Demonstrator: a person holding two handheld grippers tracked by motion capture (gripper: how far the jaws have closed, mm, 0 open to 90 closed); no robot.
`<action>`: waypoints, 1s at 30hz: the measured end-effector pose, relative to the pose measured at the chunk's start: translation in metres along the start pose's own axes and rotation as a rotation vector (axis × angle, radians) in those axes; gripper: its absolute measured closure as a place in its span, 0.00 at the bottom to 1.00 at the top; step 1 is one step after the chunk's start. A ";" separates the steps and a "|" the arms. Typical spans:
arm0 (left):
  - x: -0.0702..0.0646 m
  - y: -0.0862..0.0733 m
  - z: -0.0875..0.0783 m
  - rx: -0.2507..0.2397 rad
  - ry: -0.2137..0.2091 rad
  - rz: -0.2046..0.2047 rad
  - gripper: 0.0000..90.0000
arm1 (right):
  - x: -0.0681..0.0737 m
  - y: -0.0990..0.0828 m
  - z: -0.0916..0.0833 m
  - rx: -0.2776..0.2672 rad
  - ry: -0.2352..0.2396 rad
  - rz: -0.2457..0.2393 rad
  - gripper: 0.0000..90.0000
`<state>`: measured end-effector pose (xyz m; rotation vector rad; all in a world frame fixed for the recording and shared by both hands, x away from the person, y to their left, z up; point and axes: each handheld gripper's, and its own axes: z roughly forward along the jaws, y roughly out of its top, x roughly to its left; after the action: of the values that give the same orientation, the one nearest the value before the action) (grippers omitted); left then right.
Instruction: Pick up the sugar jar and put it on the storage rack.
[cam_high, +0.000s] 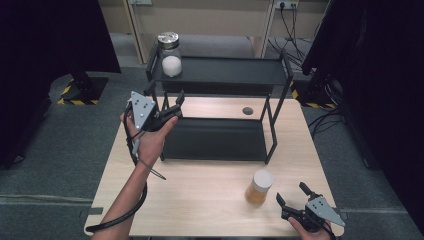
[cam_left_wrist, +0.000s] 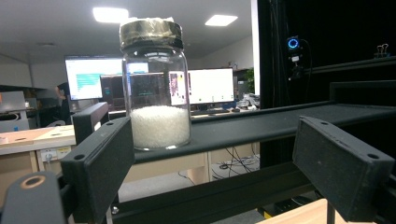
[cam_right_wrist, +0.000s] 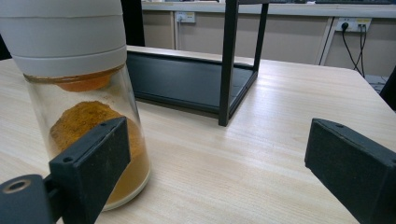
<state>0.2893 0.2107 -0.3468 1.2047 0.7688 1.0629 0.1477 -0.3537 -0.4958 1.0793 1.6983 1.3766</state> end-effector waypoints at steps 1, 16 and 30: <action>0.000 -0.001 -0.001 -0.001 -0.001 -0.001 0.13 | 0.000 0.000 0.000 0.000 0.000 0.000 0.08; -0.003 -0.021 -0.021 0.009 -0.007 -0.013 0.13 | 0.001 0.000 0.000 0.002 0.001 0.001 0.08; -0.004 -0.040 -0.039 0.027 -0.013 -0.024 0.13 | 0.001 0.000 0.000 0.000 0.000 0.000 0.08</action>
<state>0.2618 0.2201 -0.3950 1.2211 0.7879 1.0265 0.1474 -0.3529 -0.4958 1.0789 1.6983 1.3771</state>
